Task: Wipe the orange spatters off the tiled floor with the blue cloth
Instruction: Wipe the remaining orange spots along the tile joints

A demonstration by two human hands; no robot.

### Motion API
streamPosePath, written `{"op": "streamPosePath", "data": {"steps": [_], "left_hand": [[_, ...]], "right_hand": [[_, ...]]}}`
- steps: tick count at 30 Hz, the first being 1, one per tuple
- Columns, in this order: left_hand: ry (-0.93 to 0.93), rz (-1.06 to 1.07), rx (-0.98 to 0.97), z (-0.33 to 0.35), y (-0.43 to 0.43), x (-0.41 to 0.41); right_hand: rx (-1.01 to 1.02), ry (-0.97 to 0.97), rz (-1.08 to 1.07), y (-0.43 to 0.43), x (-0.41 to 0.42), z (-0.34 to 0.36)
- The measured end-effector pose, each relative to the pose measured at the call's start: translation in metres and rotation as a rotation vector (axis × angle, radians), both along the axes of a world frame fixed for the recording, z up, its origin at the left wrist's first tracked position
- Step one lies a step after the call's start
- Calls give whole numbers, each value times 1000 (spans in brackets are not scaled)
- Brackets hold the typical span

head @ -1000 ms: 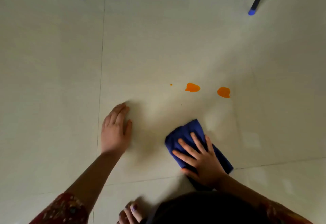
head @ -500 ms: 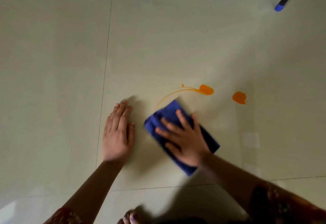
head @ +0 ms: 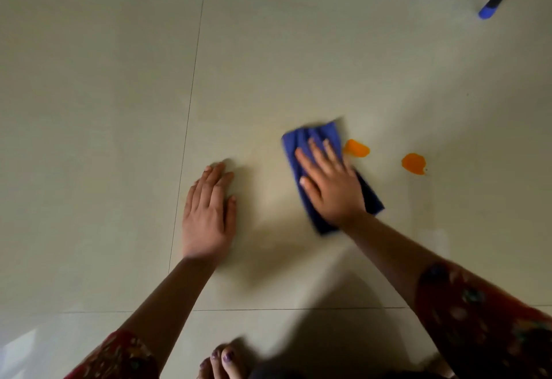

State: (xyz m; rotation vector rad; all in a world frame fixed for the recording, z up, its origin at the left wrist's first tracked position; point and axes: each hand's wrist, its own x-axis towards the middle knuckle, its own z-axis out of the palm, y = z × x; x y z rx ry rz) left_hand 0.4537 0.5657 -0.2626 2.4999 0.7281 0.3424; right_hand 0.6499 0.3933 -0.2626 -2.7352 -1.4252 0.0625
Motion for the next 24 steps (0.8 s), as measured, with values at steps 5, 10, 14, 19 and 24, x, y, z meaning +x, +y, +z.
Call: {"op": "streamPosePath", "data": {"steps": [5,10,14,19,24], "left_hand": [[-16,67,40,6,1,20],[-66,7,64,9,16,73],[21,-6,41,-1,11,93],[19,10,20,-5,14,89],[-11,31,-21,-3,14,90]], "right_hand": [[78,37,-117,60,-25,1],[49,52,-247,-23,-52,-1],[60,-9,-673,-12,21,-4],[130,-27,-337,53,9,-7],[74,56,-171,-37,-33,0]]}}
